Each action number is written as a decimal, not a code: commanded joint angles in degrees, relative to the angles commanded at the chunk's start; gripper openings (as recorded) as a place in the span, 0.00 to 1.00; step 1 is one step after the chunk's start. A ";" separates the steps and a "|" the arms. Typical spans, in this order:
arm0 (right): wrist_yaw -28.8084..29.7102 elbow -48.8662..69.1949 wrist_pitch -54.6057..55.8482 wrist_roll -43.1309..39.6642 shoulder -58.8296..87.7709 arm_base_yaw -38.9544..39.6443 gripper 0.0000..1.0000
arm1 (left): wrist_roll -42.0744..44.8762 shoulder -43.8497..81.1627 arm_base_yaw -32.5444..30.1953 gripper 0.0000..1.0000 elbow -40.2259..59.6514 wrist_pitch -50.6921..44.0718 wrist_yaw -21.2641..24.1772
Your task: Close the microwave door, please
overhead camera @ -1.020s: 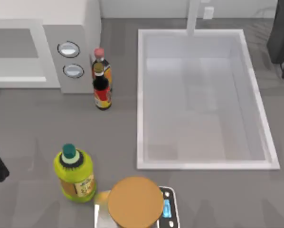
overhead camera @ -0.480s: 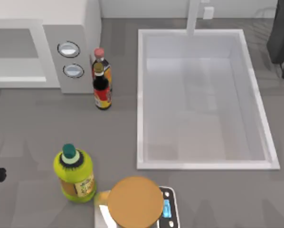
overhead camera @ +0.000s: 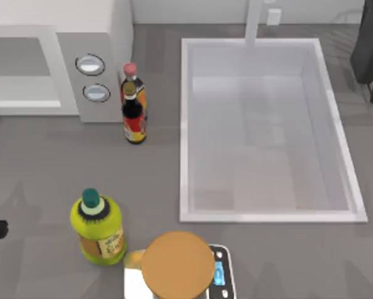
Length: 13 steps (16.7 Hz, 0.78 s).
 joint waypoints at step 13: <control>0.00 0.00 0.00 0.00 0.00 0.00 1.00 | -0.04 -2.55 -10.04 0.00 -0.67 -1.88 -10.03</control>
